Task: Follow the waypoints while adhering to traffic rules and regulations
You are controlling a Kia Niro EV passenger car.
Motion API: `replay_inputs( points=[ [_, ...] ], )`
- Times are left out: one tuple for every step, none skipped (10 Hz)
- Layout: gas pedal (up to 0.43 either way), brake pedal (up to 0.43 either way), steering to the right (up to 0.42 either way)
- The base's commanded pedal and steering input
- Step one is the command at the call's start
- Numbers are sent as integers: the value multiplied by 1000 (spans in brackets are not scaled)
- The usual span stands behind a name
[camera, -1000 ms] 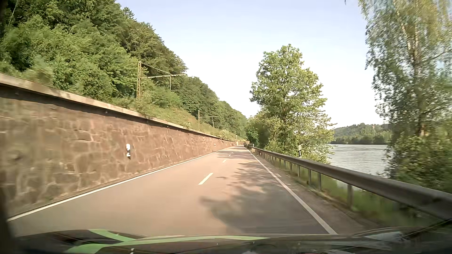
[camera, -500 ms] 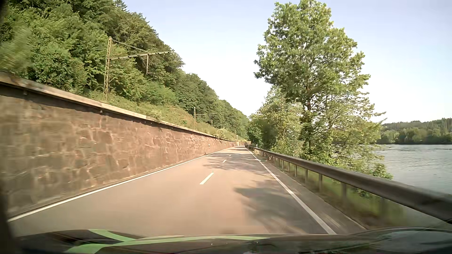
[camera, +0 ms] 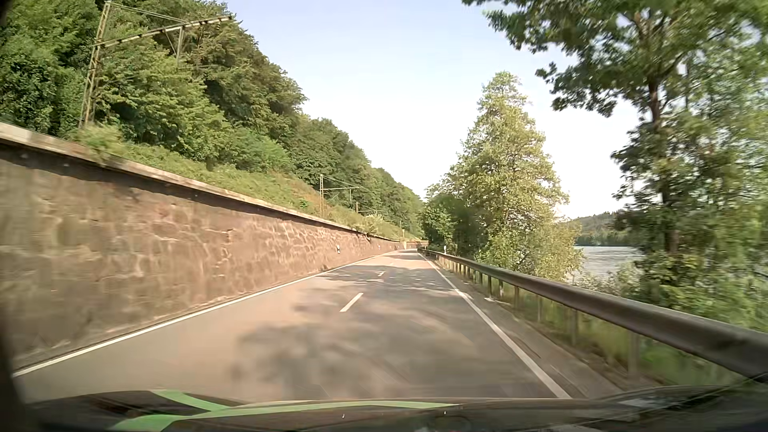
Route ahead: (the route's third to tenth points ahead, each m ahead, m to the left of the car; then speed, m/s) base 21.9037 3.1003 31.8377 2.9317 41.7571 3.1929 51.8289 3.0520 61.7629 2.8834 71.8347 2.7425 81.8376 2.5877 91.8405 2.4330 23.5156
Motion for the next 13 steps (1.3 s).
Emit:
replay_inputs(
  points=[
    [189, 0, -4],
    [189, 0, -4],
    [189, 0, -4],
    [150, 0, -3],
    [130, 0, -4],
    [130, 0, -4],
    [130, 0, -3],
    [130, 0, -4],
    [130, 0, -3],
    [130, 0, -4],
    [130, 0, -3],
    [87, 0, -4],
    [67, 0, -4]
  ],
)
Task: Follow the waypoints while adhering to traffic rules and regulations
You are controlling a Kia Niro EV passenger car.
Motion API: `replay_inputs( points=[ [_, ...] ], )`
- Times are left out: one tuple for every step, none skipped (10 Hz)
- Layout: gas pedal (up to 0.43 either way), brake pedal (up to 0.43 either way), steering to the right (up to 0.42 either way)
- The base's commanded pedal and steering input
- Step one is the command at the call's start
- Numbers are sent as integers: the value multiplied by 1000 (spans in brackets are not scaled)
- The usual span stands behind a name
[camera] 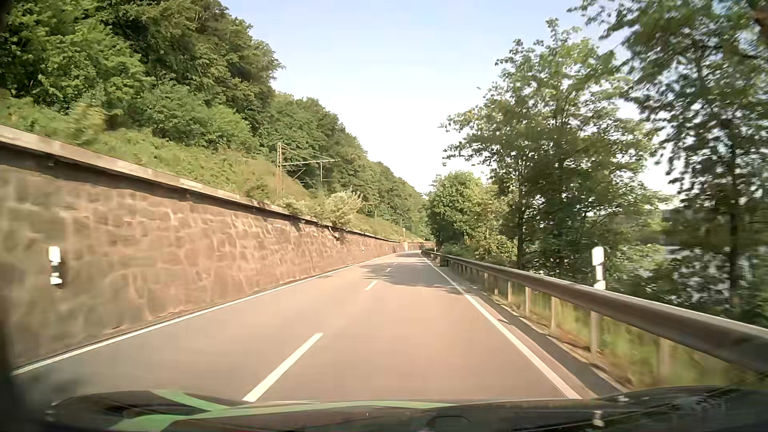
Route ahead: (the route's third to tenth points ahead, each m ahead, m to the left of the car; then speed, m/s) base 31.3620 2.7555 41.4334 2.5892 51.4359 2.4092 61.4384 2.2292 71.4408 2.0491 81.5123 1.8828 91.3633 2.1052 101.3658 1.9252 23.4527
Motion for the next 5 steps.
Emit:
replay_inputs(
  points=[
    [67, 0, -3],
    [67, 0, -4],
    [87, 0, -3],
    [110, 0, -4],
    [138, 0, -3]
  ],
)
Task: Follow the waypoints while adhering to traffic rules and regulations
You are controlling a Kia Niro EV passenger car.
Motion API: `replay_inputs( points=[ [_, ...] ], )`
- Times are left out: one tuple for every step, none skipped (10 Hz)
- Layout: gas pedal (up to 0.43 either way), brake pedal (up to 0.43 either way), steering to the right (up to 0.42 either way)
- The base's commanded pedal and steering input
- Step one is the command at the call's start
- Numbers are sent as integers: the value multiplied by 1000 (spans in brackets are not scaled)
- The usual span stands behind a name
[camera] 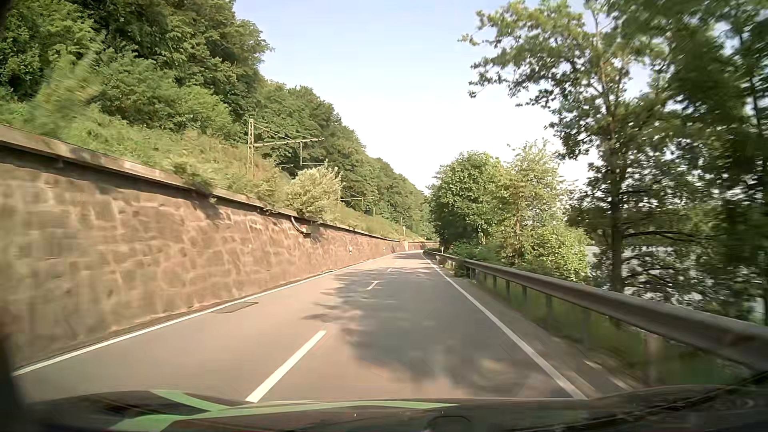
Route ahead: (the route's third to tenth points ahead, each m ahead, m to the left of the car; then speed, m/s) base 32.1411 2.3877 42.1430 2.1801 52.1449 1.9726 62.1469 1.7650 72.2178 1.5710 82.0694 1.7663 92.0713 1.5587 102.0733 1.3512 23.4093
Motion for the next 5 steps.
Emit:
replay_inputs(
  points=[
    [138, 0, -3],
    [138, 0, -4],
    [138, 0, -4],
    [150, 0, -3],
    [150, 0, -3]
  ],
)
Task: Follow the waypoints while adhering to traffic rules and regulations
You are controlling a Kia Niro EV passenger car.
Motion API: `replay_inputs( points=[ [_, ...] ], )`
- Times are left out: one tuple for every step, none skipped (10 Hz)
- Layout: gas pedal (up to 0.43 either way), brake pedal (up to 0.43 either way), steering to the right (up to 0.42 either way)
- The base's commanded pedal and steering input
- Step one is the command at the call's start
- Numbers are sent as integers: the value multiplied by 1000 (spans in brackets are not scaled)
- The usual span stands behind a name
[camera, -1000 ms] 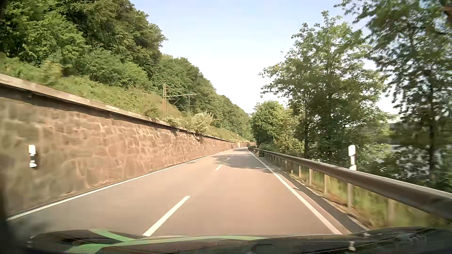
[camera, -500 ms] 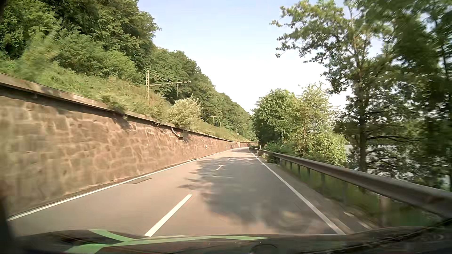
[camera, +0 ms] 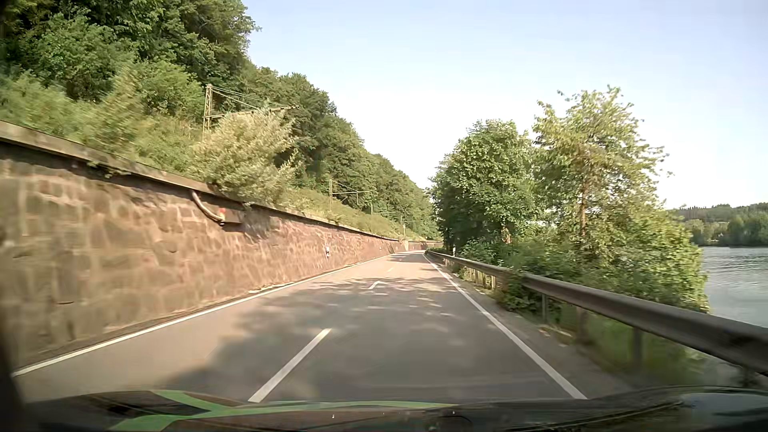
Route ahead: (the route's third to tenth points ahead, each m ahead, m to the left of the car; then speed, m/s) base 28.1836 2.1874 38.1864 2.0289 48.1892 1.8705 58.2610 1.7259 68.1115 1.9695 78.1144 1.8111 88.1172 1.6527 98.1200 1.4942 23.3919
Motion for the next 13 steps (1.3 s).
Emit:
replay_inputs(
  points=[
    [157, 0, -3],
    [157, 0, -3],
    [169, 0, -3],
    [169, 0, -3],
    [169, 0, -3],
    [157, 0, -3],
    [110, 0, -3],
    [59, 0, -2],
    [39, 0, -2],
    [39, 0, -1],
    [39, 0, -1],
    [47, 0, -1],
    [67, 0, -1]
  ],
)
